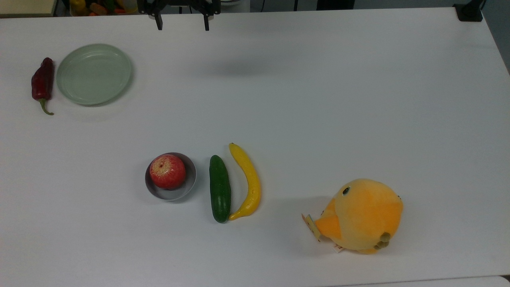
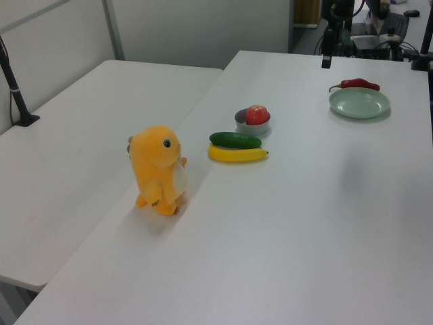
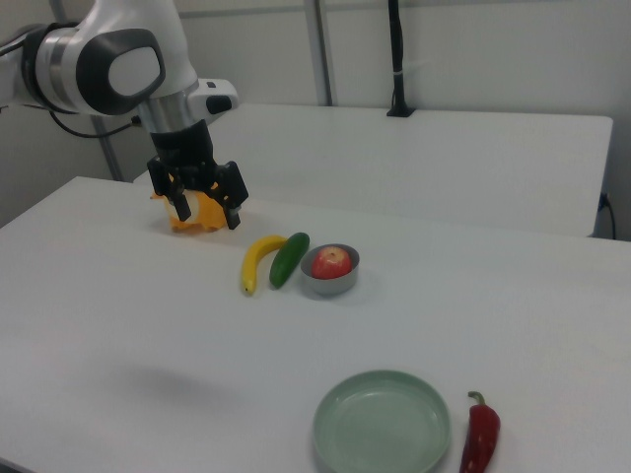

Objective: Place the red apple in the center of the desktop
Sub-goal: 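Move the open gripper toward the red apple in the grey bowl, then lower the gripper around the red apple inside the bowl, then carry the apple away from the bowl toward the plate area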

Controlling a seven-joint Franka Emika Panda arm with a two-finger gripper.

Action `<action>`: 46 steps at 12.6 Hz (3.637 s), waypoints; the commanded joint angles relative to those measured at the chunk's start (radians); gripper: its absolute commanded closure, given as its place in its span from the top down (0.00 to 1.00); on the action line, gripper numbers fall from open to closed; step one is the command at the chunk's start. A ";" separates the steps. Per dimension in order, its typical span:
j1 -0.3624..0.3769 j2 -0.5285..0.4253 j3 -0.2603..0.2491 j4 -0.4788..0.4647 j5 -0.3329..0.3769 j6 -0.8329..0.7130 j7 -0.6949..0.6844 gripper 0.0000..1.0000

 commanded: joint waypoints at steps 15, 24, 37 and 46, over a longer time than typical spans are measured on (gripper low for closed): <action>-0.066 0.390 -0.011 0.077 0.067 0.678 -0.023 1.00; -0.059 0.543 0.000 0.079 0.080 0.925 -0.020 1.00; -0.053 0.590 0.006 0.079 0.058 0.988 -0.029 0.23; -0.073 0.256 0.000 0.068 0.075 0.583 -0.023 0.22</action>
